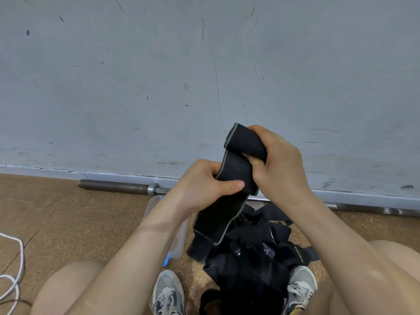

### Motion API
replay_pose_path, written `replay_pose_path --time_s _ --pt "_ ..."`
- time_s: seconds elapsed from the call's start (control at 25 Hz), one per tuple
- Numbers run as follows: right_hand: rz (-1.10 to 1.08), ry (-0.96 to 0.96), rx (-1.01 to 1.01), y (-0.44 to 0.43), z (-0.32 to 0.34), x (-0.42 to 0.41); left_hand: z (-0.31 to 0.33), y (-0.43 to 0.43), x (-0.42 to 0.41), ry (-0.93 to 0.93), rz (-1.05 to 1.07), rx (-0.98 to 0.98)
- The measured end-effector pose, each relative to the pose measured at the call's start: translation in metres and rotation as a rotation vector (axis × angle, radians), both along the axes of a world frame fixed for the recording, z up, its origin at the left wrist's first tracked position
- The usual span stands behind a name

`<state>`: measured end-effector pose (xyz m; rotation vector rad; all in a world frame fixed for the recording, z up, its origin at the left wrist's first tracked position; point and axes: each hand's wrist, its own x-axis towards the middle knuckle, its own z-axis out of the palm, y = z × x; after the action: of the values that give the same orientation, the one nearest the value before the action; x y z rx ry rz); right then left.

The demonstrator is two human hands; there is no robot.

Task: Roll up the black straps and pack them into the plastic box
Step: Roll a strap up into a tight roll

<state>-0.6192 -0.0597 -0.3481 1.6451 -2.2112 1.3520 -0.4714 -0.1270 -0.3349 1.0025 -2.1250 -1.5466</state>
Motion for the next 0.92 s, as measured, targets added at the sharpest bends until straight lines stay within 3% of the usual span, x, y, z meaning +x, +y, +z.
replay_pose_path --time_s 0.08,0.12,0.24,0.48,0.76,0.92 --pt "-0.027 0.009 -0.021 -0.001 0.000 0.002 -0.006 -0.004 0.001 -0.264 0.006 -0.340" --pt "-0.064 -0.008 -0.048 -0.002 0.000 -0.002 -0.007 -0.001 0.001 -0.321 -0.028 -0.415" --pt "-0.102 -0.134 -0.084 -0.005 0.005 -0.016 -0.011 0.012 0.001 -0.146 -0.120 -0.184" --pt "-0.004 -0.433 -0.091 -0.003 0.017 -0.033 -0.012 -0.011 0.012 0.024 0.034 -0.075" --pt "0.148 -0.528 -0.115 0.006 0.027 -0.028 -0.034 -0.030 0.008 -0.036 -0.038 0.074" --pt "0.280 -0.570 -0.084 0.011 0.032 -0.024 -0.032 -0.025 0.010 -0.095 -0.248 0.095"
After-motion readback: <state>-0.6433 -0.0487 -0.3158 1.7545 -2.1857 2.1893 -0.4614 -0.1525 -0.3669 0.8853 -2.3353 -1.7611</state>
